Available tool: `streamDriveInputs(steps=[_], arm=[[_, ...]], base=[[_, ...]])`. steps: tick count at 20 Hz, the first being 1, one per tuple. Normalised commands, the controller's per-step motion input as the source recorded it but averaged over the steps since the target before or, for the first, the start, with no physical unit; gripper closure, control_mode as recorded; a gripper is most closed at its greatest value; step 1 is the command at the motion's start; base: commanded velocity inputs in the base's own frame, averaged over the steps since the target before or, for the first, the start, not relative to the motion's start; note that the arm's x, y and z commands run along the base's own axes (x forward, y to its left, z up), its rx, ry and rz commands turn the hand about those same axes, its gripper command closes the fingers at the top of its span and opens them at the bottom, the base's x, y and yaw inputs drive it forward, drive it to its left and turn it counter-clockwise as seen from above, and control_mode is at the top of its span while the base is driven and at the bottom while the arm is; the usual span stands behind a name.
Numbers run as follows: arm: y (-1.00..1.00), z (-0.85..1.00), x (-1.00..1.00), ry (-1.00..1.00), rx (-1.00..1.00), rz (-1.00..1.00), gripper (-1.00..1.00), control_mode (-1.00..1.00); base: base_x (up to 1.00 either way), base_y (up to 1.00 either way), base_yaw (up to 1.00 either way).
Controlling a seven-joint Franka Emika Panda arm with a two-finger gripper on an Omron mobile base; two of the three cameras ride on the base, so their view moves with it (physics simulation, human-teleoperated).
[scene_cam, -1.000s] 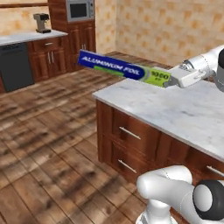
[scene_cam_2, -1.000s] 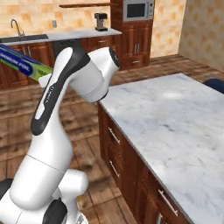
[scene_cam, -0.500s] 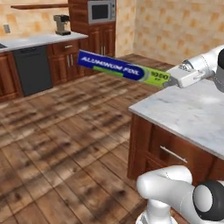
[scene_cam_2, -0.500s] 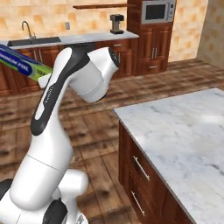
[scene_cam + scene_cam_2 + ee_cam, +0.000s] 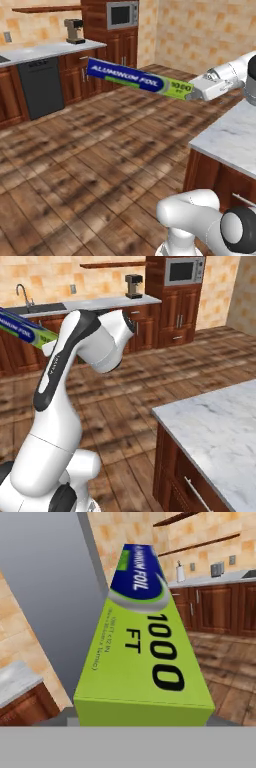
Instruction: Retrieve the tupperware and aluminum foil from the cabinet and place them on the dining counter near the plate with squash and lemon to prepare for storing leftovers.
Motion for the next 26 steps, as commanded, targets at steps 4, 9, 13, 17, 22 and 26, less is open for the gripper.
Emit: streamDriveInputs(steps=[4, 9, 13, 17, 22, 26], arm=[[0.0, 0.0, 0.0, 0.0, 0.0, 0.0, 1.0, 1.0], [0.0, 0.0, 0.0, 0.0, 0.0, 0.0, 1.0, 1.0], [0.0, 0.0, 0.0, 0.0, 0.0, 0.0, 1.0, 1.0], [0.0, 0.0, 0.0, 0.0, 0.0, 0.0, 1.0, 1.0], [0.0, 0.0, 0.0, 0.0, 0.0, 0.0, 1.0, 1.0], [0.0, 0.0, 0.0, 0.0, 0.0, 0.0, 1.0, 1.0]], base=[[1.0, 1.0, -0.41], [1.0, 1.0, -0.55], [1.0, 1.0, -0.54], [0.98, 1.0, -0.56], [0.91, 1.0, -0.6], [0.94, 0.95, -0.59]])
